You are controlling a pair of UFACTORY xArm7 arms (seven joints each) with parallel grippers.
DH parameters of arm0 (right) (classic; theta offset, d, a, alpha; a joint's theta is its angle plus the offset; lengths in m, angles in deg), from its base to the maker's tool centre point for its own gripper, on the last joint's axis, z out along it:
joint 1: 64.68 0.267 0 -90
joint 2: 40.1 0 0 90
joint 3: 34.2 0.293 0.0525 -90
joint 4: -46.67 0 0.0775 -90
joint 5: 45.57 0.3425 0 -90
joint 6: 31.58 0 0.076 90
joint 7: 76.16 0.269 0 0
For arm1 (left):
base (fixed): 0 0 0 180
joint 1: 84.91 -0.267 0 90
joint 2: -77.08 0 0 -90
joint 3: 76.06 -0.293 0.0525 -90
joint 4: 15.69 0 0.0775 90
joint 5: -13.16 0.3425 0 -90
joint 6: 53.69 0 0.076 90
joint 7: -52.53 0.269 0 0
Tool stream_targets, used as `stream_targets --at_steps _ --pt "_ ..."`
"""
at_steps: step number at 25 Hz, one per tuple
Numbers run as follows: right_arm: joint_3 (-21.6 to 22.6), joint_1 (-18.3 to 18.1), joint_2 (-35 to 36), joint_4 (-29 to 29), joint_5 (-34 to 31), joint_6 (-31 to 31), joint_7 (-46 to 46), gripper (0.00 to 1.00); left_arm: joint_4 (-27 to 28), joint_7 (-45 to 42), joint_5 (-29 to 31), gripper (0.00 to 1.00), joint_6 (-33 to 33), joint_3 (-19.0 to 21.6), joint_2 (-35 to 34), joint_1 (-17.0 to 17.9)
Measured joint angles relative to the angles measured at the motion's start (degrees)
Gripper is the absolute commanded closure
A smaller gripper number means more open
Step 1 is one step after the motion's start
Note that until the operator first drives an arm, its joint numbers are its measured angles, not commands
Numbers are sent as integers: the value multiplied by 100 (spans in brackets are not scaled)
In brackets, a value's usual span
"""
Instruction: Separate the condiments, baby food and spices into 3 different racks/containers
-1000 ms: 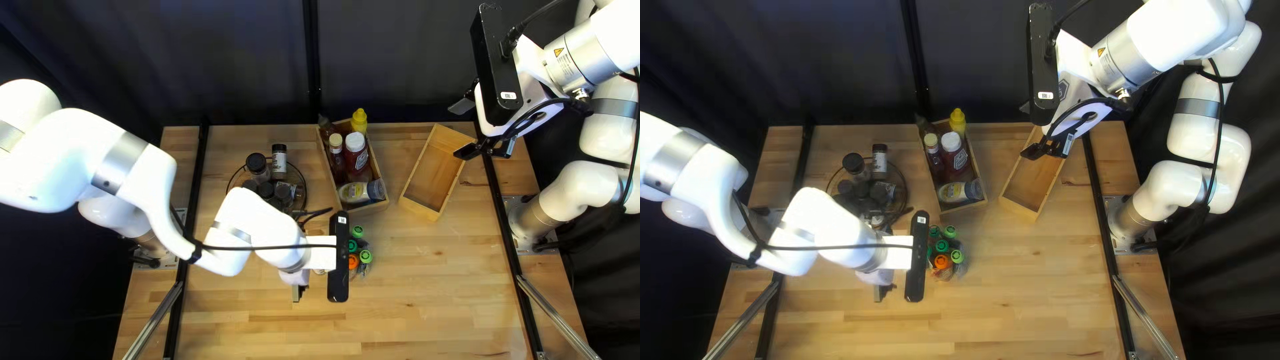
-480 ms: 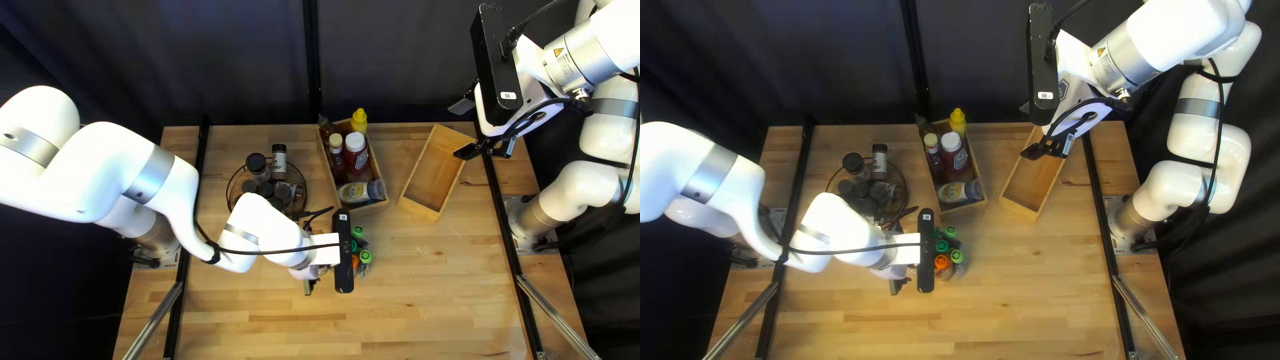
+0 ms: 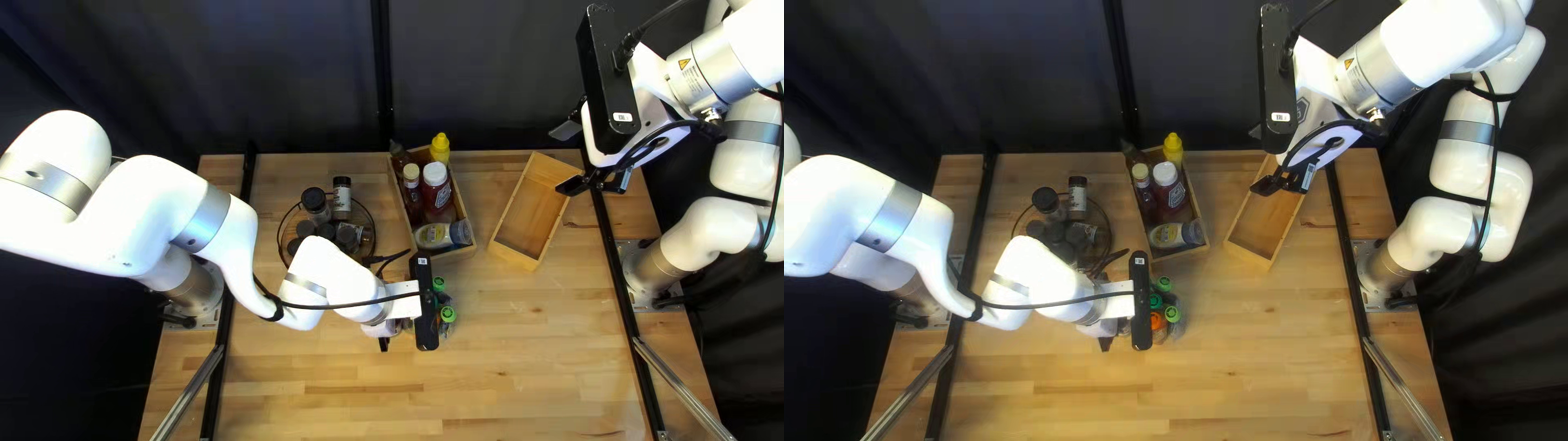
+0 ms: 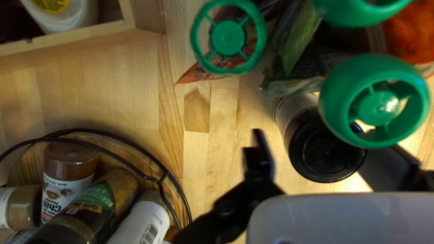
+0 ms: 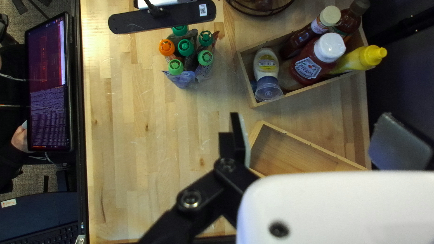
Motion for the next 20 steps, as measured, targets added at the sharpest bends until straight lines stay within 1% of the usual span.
stream_targets --at_steps 6,9,14,20 --pt "0 0 0 0 0 0 0 0 316 205 -410 100 -992 101 -239 79" --pt "0 0 0 0 0 0 0 0 351 164 -518 100 -1612 187 -637 164" --pt "0 0 0 0 0 0 0 0 112 -242 -532 100 -2630 369 -1533 254" --pt "0 0 0 0 0 0 0 0 -253 -537 -479 100 -3706 446 -2489 188"
